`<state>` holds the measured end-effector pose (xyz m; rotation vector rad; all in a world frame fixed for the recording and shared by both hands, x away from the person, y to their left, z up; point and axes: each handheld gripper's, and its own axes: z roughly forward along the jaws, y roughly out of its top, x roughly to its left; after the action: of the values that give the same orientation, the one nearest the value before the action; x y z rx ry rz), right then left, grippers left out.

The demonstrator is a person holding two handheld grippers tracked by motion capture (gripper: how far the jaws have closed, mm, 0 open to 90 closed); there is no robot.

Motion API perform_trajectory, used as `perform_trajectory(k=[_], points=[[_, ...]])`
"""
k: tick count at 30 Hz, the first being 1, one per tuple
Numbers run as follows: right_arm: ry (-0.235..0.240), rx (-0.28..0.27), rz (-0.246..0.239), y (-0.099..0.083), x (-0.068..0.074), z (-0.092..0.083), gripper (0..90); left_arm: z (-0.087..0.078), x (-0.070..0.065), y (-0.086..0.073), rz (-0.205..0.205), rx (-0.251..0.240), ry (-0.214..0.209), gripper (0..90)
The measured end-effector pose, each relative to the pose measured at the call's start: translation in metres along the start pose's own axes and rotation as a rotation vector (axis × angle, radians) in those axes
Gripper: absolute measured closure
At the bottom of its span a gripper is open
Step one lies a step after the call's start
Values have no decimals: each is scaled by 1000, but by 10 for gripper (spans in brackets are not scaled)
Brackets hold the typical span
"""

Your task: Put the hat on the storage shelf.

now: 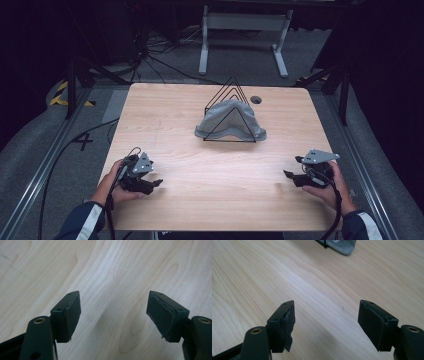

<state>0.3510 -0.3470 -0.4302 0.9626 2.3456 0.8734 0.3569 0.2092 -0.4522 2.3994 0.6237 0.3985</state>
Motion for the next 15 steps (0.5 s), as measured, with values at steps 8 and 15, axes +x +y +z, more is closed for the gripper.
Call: perform_trajectory(k=[8, 15], points=[[19, 2, 91, -33, 0, -4, 271, 3, -5, -23, -53, -15, -28, 239], [33, -32, 157, -56, 4, -4, 221, 0, -5, -46, -172, -99, -34, 179]])
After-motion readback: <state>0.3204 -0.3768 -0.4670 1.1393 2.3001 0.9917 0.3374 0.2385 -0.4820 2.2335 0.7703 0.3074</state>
